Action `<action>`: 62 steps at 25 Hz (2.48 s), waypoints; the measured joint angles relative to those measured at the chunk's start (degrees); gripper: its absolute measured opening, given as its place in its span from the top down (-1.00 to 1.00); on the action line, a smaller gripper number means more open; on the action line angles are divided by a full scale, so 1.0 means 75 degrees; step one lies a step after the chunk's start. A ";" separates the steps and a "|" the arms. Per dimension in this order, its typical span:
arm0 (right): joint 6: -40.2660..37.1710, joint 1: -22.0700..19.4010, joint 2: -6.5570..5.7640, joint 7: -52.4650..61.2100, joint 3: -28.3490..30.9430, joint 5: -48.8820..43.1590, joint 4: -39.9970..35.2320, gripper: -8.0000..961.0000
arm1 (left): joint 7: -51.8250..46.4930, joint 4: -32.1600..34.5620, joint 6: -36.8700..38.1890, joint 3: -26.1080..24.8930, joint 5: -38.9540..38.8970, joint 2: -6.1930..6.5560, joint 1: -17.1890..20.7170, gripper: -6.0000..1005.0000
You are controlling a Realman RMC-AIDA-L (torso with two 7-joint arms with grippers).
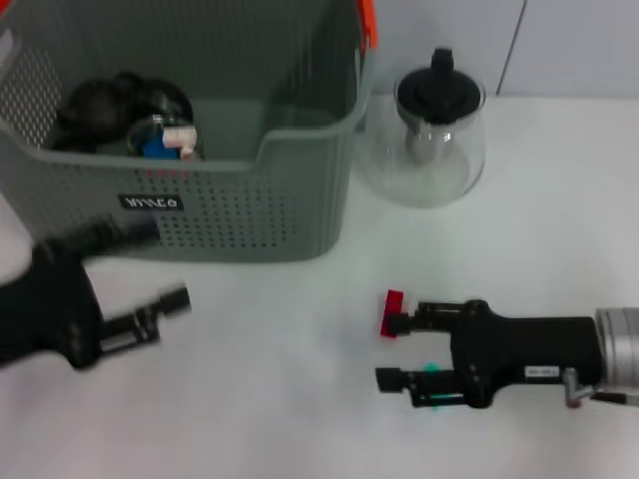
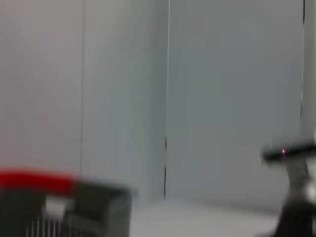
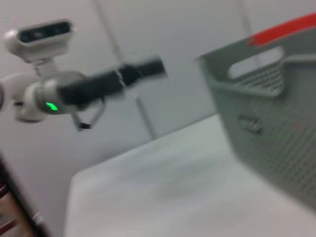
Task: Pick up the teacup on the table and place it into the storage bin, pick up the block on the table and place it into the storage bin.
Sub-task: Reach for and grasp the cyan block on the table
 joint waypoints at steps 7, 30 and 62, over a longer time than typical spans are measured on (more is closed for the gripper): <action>-0.0616 0.0184 -0.0069 0.3225 -0.0207 -0.2610 -0.2366 -0.36 | 0.0911 -0.0762 -0.0632 -0.0169 0.0751 -0.0152 0.0267 -0.50; -0.0599 0.2955 0.0357 1.0647 -0.3435 -0.5726 -0.3706 -0.33 | 0.0995 -0.1563 -0.1297 -0.0364 0.0971 -0.0128 0.0062 -0.50; 0.0838 0.2615 0.0343 1.1781 -0.6211 -0.5057 -0.3709 -0.10 | 0.0998 -0.1683 -0.1412 -0.0701 0.1007 -0.0108 0.0089 -0.50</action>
